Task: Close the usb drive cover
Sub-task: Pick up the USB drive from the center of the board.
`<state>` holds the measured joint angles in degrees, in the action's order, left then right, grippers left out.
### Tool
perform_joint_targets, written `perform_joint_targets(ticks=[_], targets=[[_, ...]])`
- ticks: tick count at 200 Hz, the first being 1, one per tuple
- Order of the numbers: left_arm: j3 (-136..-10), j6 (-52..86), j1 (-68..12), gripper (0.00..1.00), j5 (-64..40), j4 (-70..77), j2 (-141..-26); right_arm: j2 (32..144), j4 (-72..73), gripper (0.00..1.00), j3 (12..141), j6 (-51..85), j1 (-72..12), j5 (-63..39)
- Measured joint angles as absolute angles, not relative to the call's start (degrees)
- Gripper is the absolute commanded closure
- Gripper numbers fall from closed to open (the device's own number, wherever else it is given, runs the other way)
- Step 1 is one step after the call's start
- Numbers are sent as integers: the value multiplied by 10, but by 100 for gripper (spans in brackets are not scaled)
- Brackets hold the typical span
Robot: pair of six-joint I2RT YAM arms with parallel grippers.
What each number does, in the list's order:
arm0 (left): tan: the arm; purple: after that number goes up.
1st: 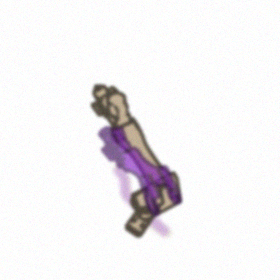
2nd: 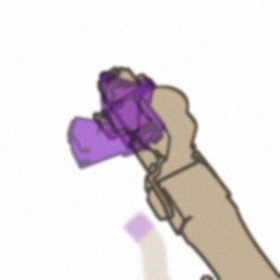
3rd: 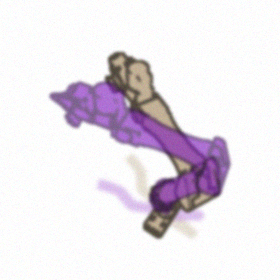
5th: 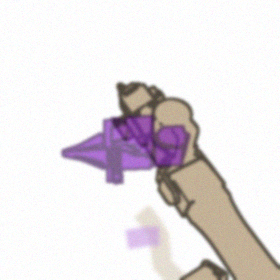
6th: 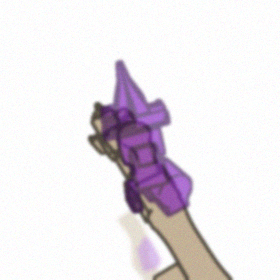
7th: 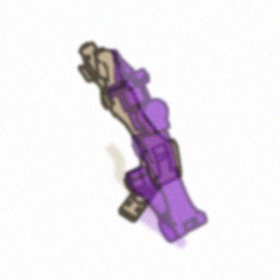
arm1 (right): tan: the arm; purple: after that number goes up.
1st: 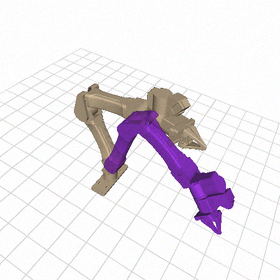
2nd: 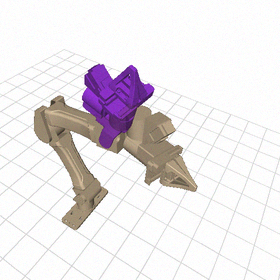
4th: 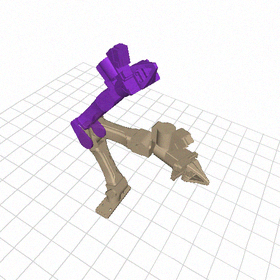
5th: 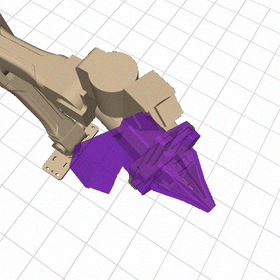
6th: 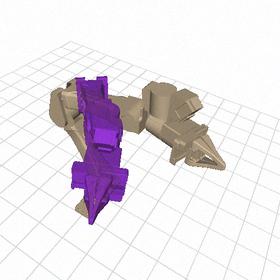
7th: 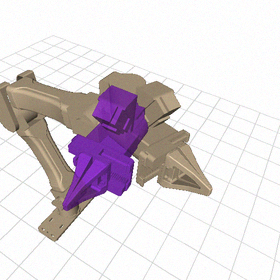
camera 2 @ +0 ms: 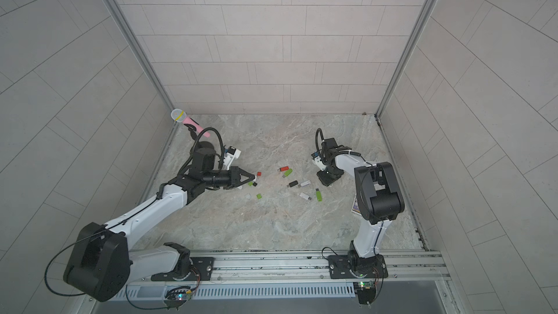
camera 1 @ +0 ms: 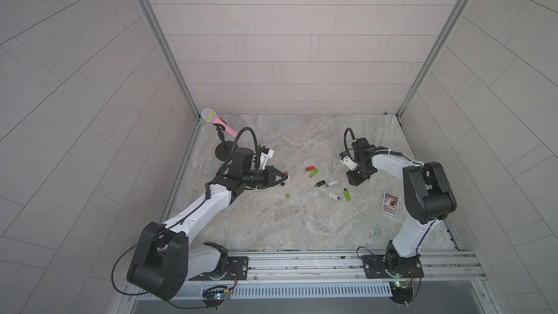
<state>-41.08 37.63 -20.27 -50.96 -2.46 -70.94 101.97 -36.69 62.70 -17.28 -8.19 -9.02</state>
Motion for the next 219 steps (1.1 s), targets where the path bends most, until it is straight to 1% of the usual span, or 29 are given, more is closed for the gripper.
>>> perform_joint_targets(ticks=[18, 30, 54, 92, 139, 158, 168, 184, 192, 219], targets=[[-411, 376, -203, 95, -510, -25, -709, 1018, -373, 62, 625, -173, -82, -90], [-411, 376, -203, 95, -510, -24, -709, 1017, -378, 66, 624, -173, -81, -90], [-411, 377, -203, 95, -510, -24, -709, 1017, -382, 69, 624, -173, -78, -95], [-411, 377, -203, 95, -510, -24, -709, 1018, -382, 69, 624, -170, -78, -92], [-411, 377, -203, 95, -510, -22, -710, 1018, -380, 73, 624, -164, -80, -85], [-411, 378, -203, 95, -510, -21, -711, 1018, -380, 76, 624, -164, -81, -86], [-411, 379, -203, 95, -510, -21, -712, 1018, -380, 81, 624, -164, -82, -87], [-411, 379, -203, 95, -511, -20, -713, 1018, -380, 81, 624, -160, -82, -89], [-411, 379, -203, 95, -512, -20, -714, 1017, -380, 84, 624, -159, -82, -91], [-411, 381, -203, 95, -512, -20, -714, 1004, -378, 84, 619, -156, -84, -106]])
